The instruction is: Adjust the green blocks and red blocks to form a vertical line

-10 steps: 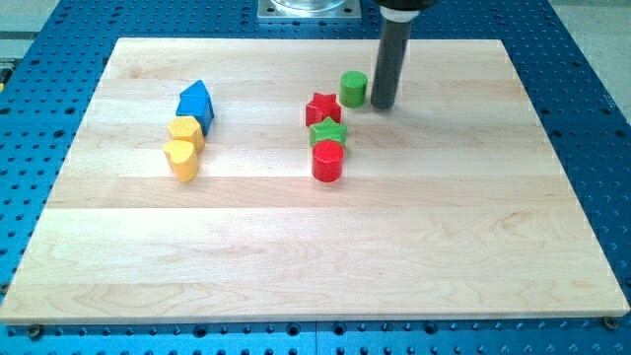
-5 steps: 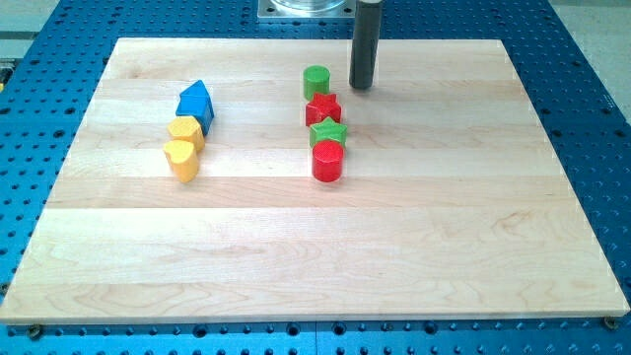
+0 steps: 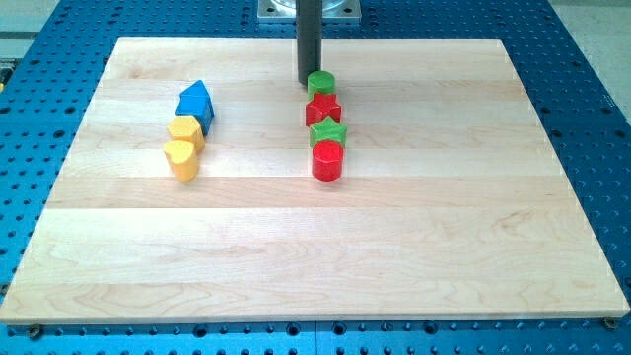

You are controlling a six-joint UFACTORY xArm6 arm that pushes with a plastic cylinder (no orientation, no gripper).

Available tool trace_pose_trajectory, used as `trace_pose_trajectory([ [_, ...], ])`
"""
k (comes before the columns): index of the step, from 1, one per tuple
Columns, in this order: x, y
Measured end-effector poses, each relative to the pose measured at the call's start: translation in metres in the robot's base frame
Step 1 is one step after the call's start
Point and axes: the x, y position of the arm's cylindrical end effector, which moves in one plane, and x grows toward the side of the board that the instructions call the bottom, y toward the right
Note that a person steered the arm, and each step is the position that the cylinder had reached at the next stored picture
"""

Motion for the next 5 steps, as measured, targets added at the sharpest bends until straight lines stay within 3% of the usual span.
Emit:
trace_pose_trajectory([
  [3, -0.001, 0.014],
  [4, -0.038, 0.015],
  [5, -0.044, 0.015],
])
